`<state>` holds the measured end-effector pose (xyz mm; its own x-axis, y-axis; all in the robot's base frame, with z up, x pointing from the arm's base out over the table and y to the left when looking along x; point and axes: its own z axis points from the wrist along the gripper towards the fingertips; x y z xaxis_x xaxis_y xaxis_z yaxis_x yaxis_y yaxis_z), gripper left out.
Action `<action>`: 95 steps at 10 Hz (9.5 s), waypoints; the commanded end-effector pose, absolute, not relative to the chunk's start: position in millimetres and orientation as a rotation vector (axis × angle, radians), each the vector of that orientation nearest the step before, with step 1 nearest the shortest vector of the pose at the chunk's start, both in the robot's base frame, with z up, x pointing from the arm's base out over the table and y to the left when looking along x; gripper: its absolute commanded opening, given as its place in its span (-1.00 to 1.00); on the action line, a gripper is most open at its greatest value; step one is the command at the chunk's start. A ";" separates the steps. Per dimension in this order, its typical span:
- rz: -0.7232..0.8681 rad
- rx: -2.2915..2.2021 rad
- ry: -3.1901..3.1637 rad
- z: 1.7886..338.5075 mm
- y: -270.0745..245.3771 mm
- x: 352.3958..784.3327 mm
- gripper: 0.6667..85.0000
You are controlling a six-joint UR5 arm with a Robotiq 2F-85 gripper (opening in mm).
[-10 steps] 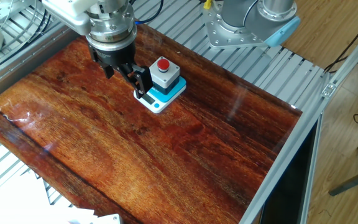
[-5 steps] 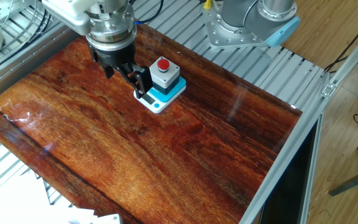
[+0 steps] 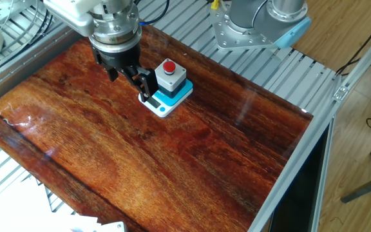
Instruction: Remove the object from the scale
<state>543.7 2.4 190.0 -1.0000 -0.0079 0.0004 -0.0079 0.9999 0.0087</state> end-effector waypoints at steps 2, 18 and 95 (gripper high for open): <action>-0.163 -0.015 -3.132 190.3 31.7 543.0 -0.99; -0.180 -0.028 -3.109 175.0 32.9 540.2 -0.99; -0.003 0.167 -3.173 162.9 -33.4 394.4 -0.78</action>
